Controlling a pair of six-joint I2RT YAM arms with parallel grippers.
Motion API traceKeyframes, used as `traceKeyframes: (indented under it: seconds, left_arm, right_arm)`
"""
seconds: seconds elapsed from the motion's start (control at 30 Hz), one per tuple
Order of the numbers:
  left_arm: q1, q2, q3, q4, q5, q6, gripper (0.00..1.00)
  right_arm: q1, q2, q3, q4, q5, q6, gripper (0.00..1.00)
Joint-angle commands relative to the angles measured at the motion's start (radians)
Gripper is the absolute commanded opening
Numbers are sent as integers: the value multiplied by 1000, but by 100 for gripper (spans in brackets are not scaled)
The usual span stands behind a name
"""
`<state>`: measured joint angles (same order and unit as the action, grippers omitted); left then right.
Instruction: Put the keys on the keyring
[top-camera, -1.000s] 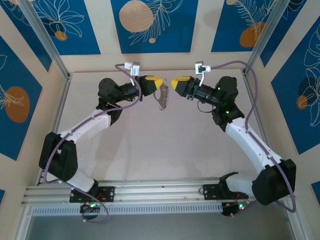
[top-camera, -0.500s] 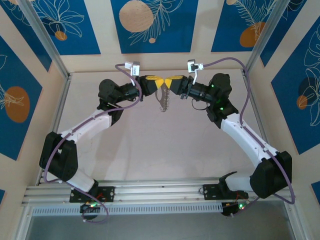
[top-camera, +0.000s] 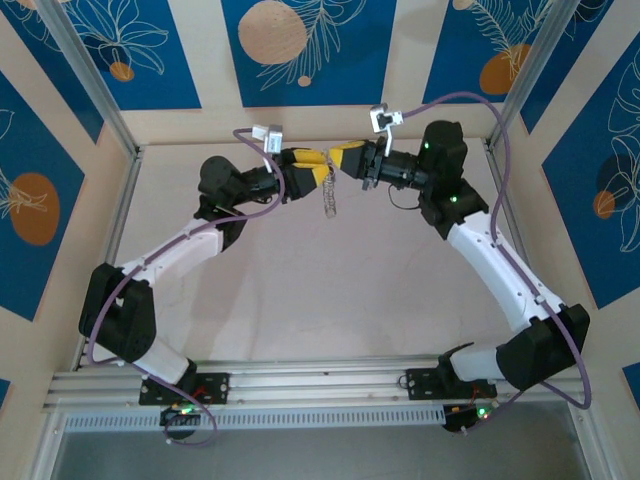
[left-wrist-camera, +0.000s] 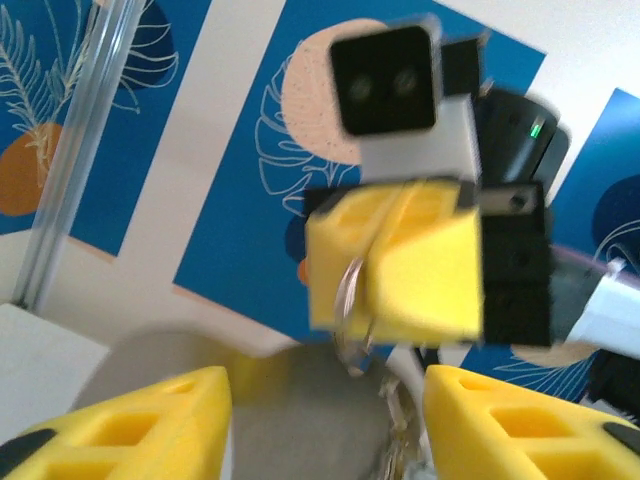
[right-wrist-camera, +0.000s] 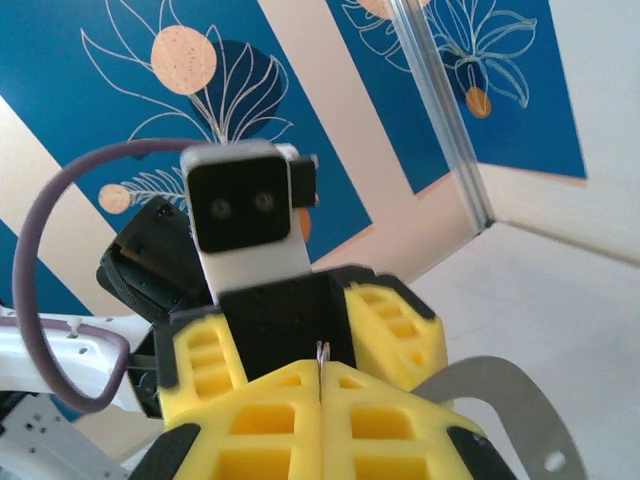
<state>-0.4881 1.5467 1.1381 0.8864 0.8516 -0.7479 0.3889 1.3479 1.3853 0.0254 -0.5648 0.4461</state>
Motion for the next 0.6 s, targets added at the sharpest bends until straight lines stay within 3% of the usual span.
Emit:
traceKeyframes:
  seconds: [0.0, 0.27, 0.57]
  left_arm:
    - [24, -33, 27, -70, 45, 73, 63]
    - [59, -75, 64, -280, 93, 219, 74]
    - [65, -75, 136, -496, 134, 364, 79]
  right_arm:
    - [-3, 33, 128, -325, -36, -217, 0]
    - [-13, 103, 267, -601, -16, -372, 0]
    - [-13, 115, 304, -700, 15, -436, 0]
